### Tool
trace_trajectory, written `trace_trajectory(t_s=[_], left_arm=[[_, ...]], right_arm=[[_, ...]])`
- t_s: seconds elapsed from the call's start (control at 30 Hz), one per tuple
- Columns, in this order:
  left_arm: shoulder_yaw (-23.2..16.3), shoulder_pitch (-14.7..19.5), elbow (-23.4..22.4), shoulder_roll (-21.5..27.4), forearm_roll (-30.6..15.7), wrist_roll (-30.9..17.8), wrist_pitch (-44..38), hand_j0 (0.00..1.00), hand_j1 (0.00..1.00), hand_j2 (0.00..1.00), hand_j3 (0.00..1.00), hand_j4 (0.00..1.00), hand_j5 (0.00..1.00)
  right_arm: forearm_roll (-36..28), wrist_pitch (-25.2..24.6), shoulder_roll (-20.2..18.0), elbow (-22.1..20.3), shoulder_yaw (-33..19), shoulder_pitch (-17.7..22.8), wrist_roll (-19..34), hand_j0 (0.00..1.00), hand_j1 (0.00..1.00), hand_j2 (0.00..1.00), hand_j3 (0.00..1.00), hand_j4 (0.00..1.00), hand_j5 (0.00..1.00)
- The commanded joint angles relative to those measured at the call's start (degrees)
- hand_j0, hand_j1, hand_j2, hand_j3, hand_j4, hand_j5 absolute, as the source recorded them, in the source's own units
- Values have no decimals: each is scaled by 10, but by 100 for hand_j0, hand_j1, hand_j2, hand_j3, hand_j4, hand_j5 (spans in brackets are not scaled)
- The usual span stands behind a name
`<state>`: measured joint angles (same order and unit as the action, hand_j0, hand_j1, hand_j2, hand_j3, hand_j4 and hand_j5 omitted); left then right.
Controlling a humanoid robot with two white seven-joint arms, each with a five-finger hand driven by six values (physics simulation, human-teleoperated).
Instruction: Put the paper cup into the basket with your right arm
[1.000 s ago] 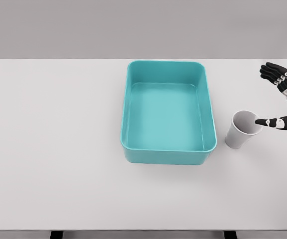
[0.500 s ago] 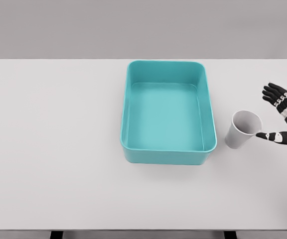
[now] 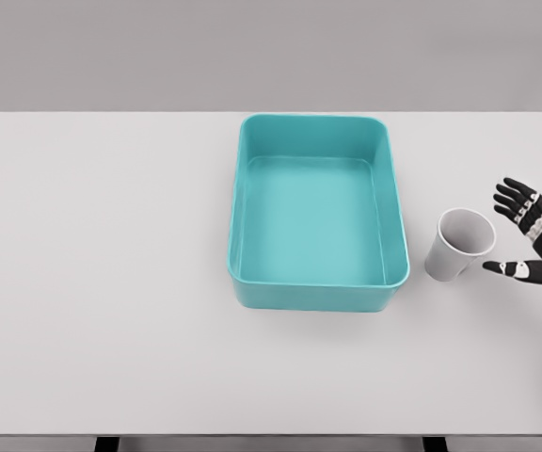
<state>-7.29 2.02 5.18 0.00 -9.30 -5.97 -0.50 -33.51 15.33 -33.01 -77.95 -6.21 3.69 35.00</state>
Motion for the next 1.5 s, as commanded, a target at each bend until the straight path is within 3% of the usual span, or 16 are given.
trace_trajectory(t_s=[0.0,0.93,1.47], left_arm=[[0,0,0,0,0,0,0,100,100,100,100,100,100],[1,0,0,0,0,0,0,100,100,100,100,100,100],[1,0,0,0,0,0,0,100,100,100,100,100,100]], right_arm=[[-2,-2,15,18,1,-1,0,100,100,100,100,100,100],[3,-2,35,19,56,-15,0,100,100,100,100,100,100],[18,-3,53,17,59,-21,0,100,100,100,100,100,100]])
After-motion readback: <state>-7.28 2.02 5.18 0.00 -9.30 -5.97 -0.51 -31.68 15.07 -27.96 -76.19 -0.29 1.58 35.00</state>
